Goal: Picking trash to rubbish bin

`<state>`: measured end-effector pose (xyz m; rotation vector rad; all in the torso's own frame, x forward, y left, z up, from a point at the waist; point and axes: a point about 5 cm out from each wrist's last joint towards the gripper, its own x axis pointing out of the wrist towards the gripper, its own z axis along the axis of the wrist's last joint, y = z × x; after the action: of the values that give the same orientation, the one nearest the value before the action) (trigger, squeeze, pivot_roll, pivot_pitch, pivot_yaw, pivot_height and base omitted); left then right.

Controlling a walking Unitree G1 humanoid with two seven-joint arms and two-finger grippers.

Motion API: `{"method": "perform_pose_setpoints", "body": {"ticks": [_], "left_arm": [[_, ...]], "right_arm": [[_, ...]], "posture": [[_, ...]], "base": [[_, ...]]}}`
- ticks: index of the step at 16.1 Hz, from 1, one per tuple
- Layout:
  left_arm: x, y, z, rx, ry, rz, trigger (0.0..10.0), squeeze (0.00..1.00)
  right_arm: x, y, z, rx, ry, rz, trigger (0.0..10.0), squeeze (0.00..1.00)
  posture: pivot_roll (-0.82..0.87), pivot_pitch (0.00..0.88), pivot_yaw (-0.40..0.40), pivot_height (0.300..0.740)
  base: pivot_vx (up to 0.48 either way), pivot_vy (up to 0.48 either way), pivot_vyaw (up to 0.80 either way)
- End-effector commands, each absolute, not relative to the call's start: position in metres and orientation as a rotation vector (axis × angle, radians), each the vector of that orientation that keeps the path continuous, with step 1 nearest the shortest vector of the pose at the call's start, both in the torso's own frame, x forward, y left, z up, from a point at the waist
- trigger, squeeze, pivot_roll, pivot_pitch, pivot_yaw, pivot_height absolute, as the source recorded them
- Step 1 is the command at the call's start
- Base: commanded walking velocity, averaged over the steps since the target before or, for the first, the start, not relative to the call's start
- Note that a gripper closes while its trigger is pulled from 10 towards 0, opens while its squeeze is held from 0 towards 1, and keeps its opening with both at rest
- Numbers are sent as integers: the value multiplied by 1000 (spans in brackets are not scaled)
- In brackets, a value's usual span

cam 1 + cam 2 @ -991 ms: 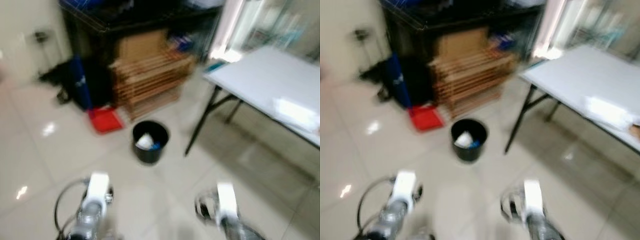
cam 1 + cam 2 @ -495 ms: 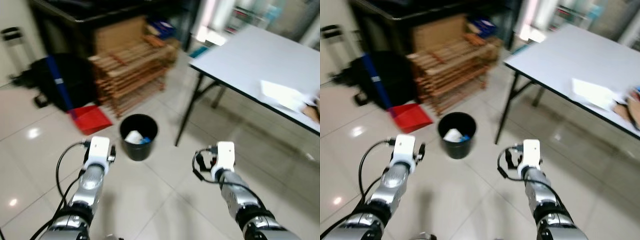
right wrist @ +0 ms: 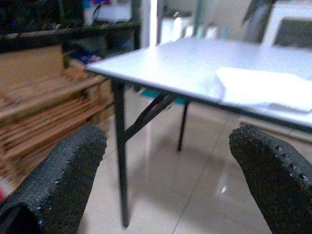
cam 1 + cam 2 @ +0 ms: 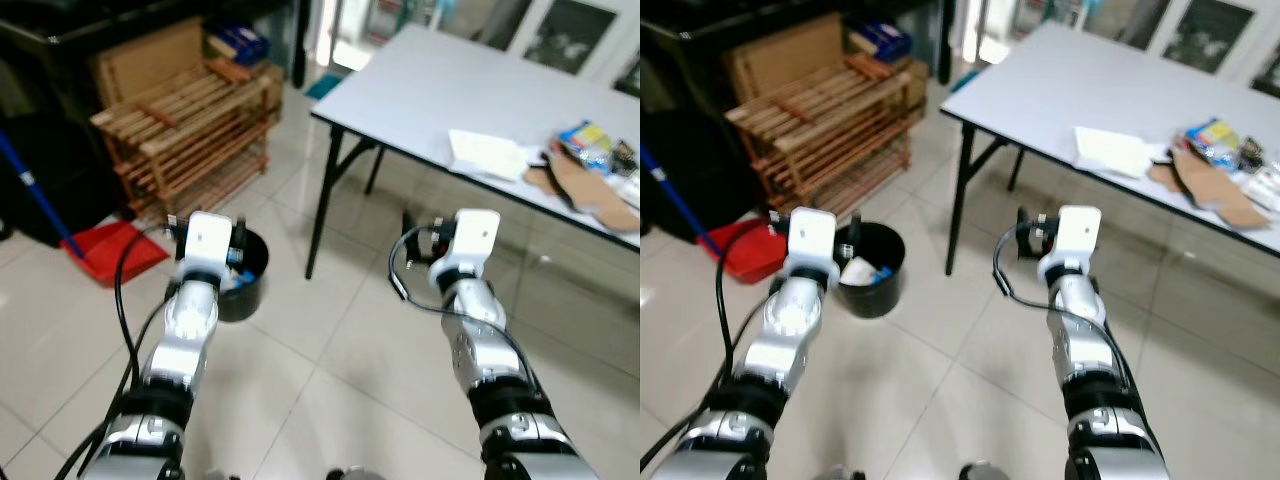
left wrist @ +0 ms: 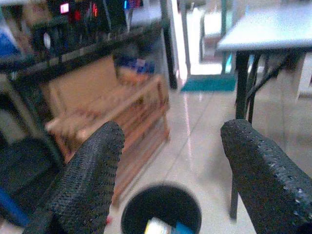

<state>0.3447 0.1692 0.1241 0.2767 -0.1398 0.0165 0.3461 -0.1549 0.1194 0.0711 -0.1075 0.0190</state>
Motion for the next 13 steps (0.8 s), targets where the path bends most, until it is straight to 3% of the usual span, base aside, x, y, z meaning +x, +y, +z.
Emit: {"method": "perform_pose_setpoints", "body": {"ticks": [1,4,7,13], "left_arm": [[351,157,145,259,-200,3,10000,0],[353,150,155,227,-221,1,10000,0],[352,149,153,242,-201,17,10000,0],[350,151,156,244,-194,20,10000,0]], "right_arm": [[348,-154,133,45,-147,-2,10000,0],[346,-144,137,53,-154,9,10000,0],[344,-133,135,68,-133,17,10000,0],[343,-130,137,76,-117,23,10000,0]], "posture": [[-65,75,-102,740],[-67,75,-99,740],[-64,75,-99,740],[-61,65,-99,740]], "base": [[0,0,-800],[0,0,-800],[0,-440,-800],[0,0,-800]]}}
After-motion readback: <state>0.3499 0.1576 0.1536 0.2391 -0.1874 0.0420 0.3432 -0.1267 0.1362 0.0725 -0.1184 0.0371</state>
